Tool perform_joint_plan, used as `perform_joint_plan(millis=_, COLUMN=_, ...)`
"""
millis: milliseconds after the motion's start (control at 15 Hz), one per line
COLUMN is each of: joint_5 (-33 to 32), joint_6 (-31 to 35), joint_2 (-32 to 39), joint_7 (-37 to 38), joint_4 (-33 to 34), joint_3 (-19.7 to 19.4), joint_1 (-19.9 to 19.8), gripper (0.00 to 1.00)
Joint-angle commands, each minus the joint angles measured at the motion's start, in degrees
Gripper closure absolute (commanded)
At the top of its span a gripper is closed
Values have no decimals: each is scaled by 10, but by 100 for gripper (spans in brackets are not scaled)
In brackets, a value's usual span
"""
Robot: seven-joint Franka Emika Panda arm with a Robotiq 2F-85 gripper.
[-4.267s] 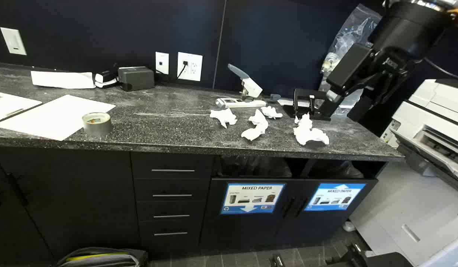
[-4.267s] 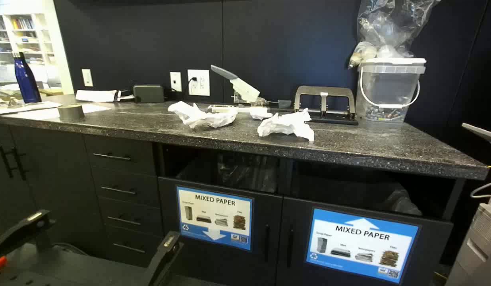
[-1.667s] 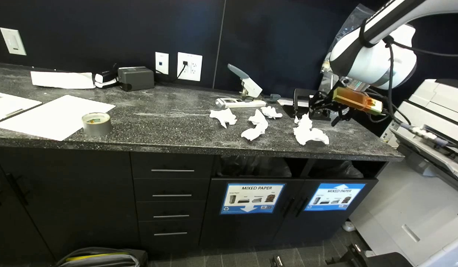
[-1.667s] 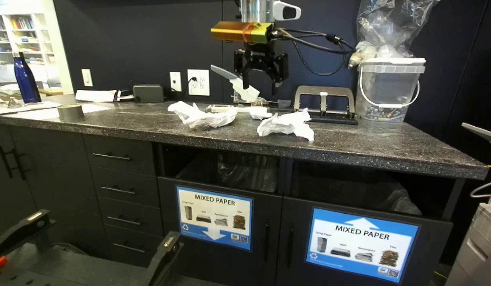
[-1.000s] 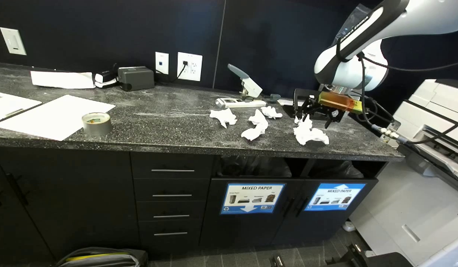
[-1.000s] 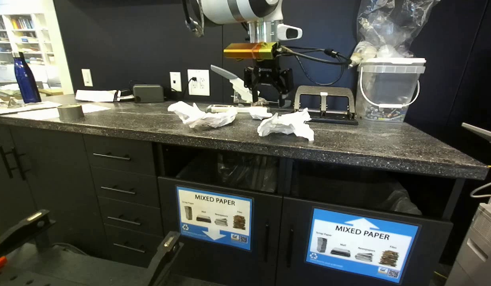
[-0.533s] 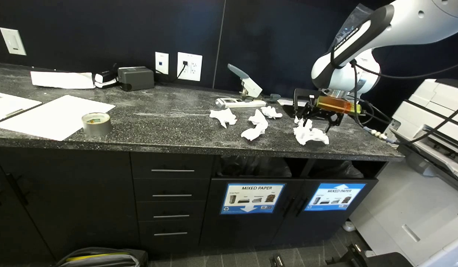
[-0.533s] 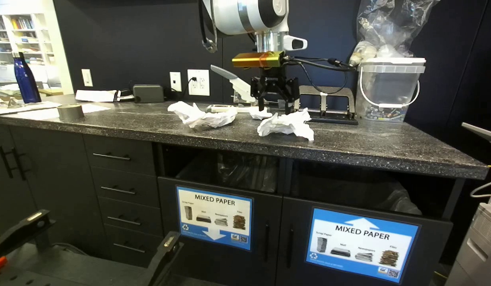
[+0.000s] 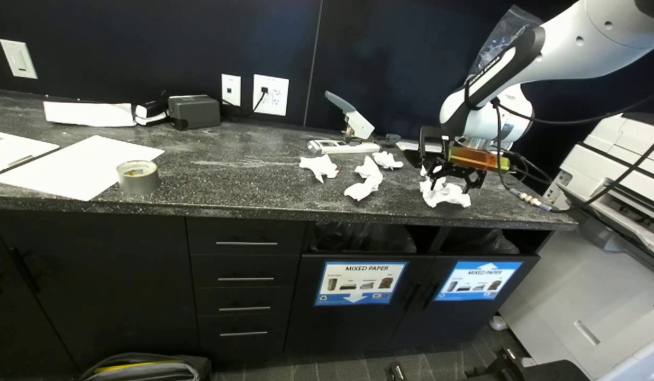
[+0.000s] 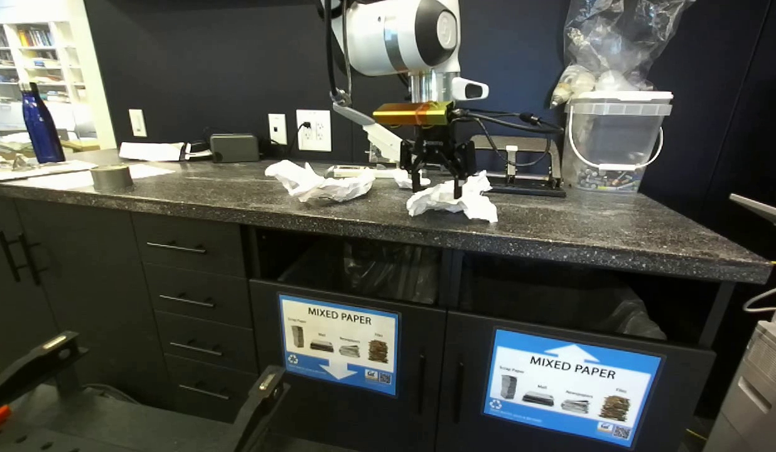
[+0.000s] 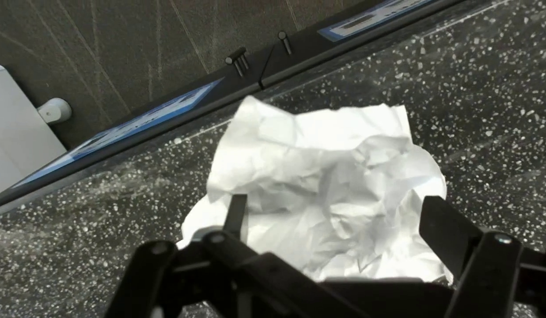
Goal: Pick up the pieces of papers from the countertop and put them in the right bin.
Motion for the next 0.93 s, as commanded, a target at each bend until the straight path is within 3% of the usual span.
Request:
perform_joint_plan(millis=0, joint_5=-2, joint_6=-17, joint_2=25, joint_7=-10, joint_4=34, joint_3=11, joint_1=-13, gripper=0)
perform_joint_plan(millis=400, joint_5=-8, joint_6=-25, joint_2=44, joint_7=-19, joint_4=47, joint_3=10, joint_1=-17, gripper=0)
perform_joint_plan(millis=533, joint_5=-3, joint_6=-34, joint_2=47, joint_7=-34, joint_4=50, joint_3=17, joint_1=-24, gripper=25)
perform_joint_plan(millis=867, joint_5=-4, joint_6=-57, joint_2=52, joint_7=-49, joint_4=54, joint_3=16, joint_1=-32, gripper=65)
